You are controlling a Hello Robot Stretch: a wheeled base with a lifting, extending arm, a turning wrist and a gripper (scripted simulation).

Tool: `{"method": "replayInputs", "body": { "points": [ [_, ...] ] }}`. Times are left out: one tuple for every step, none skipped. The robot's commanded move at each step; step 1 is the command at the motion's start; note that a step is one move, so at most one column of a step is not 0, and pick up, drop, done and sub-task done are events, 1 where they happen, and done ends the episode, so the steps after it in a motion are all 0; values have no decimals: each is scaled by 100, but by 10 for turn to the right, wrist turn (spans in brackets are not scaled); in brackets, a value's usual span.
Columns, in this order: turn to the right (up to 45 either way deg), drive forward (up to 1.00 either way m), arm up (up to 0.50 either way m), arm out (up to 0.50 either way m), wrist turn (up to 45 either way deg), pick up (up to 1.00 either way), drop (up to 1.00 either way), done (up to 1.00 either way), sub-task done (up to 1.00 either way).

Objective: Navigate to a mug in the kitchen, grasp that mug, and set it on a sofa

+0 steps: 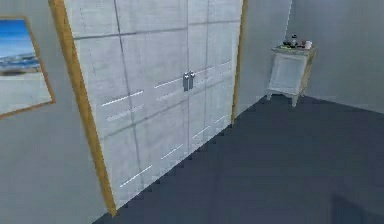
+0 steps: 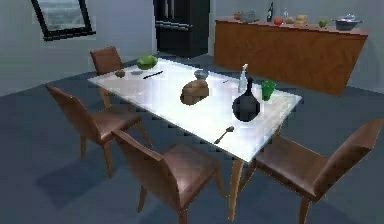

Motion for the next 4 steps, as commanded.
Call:
{"method": "replayInputs", "body": {
  "points": [
    [0, 25, 0, 0, 0, 0, 0, 0, 0],
    [330, 0, 0, 0, 0, 0, 0, 0, 0],
    [0, 100, 0, 0, 0, 0, 0, 0, 0],
    [30, 0, 0, 0, 0, 0, 0, 0, 0]
  ]
}}
